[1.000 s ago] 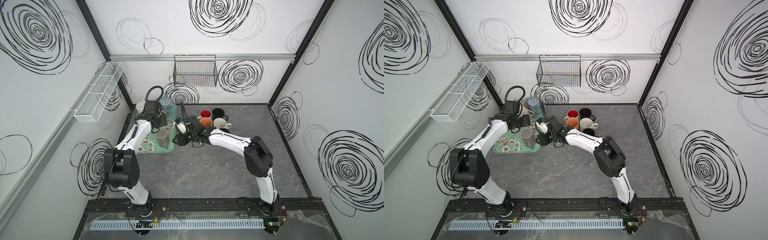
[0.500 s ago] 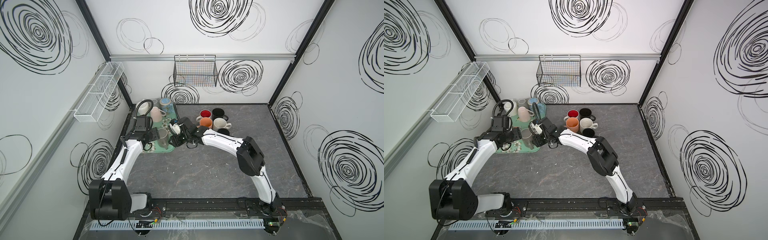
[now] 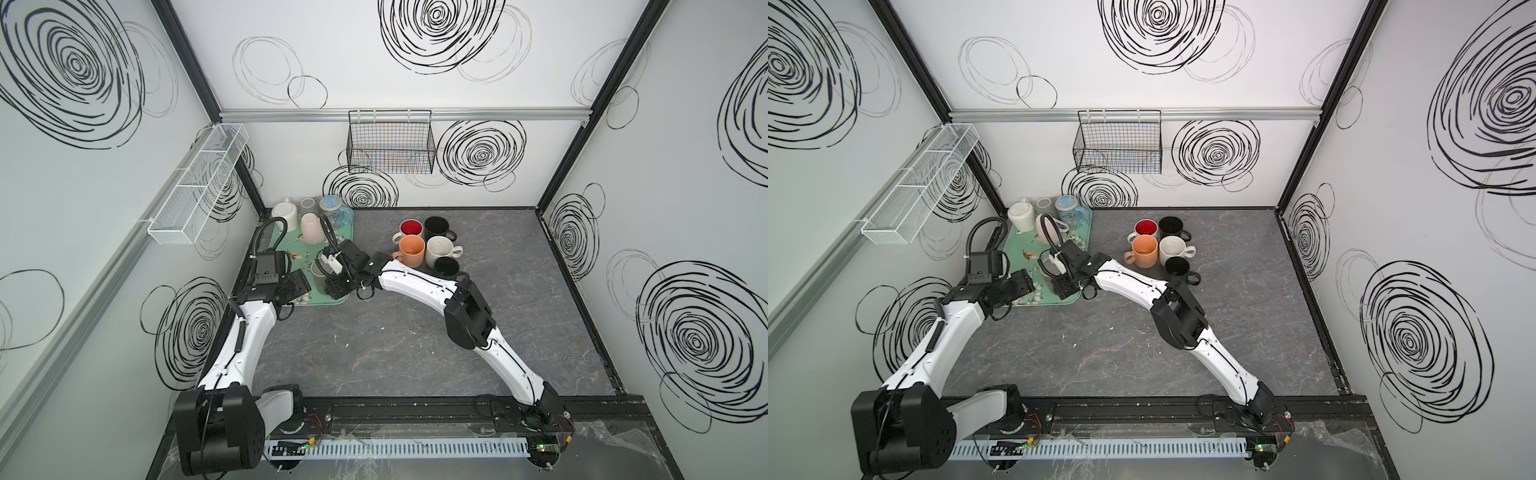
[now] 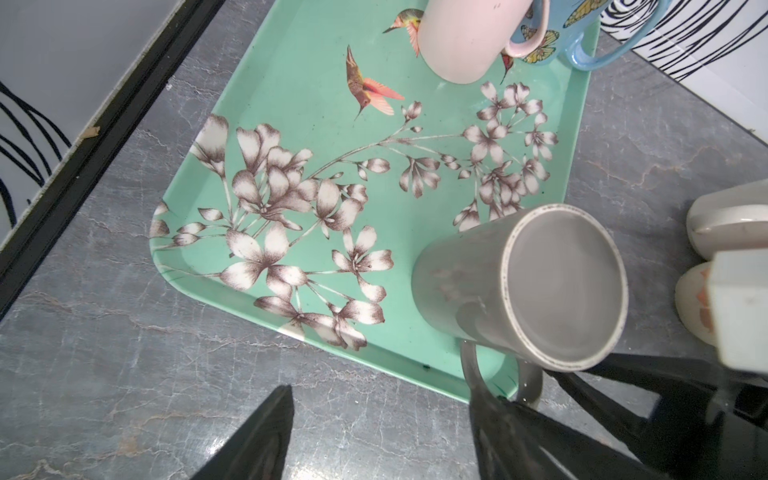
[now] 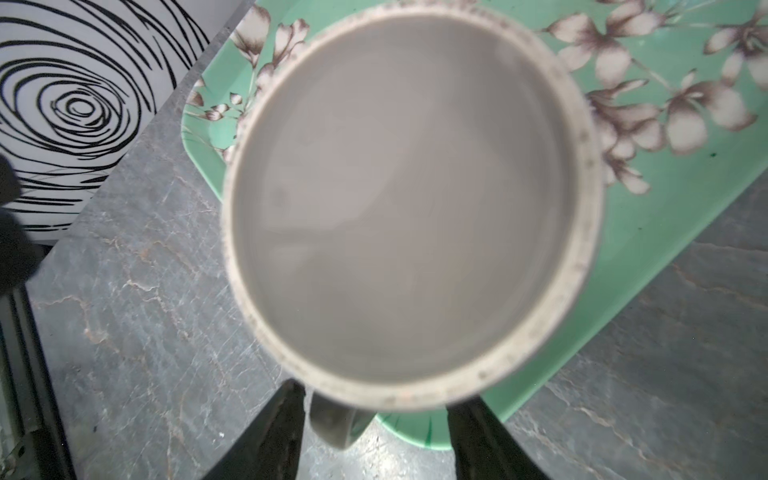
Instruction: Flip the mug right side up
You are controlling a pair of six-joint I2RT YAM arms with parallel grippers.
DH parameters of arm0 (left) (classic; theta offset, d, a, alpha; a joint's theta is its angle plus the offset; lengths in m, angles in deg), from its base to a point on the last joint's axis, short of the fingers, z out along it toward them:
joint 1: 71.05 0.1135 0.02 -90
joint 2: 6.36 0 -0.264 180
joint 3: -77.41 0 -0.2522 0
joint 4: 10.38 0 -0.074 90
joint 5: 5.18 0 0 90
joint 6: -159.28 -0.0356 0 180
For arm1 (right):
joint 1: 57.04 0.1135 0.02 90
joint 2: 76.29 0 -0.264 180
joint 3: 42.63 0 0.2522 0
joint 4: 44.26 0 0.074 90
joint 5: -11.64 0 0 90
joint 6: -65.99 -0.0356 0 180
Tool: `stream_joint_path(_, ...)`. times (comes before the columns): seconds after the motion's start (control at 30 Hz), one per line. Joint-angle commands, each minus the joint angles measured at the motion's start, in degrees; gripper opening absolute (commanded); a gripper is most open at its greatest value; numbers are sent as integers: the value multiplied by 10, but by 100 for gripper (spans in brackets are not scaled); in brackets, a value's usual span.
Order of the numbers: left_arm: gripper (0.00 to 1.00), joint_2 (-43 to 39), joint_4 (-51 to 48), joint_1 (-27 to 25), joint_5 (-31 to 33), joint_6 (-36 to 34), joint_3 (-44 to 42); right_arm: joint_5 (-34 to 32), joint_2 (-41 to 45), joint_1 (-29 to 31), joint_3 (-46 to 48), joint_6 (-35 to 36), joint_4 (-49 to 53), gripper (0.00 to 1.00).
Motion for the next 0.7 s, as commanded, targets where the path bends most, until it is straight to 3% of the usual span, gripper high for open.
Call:
stream_joint_path(0.0, 70, -4, 26, 11, -26, -5, -8, -25, -15, -1, -34, 14, 25, 56)
stream_joint_path(0.17, 70, 6, 31, 17, -47, -11, -11, -49, -29, -1, -57, 29, 26, 51)
stream_joint_path(0.57, 70, -23, 34, 24, -61, -20, -28, -85, -7, 2, -56, 78, 23, 15)
stream_joint_path(0.67, 70, -29, 34, 25, -64, -17, -27, -82, -4, 2, -56, 90, 22, 10)
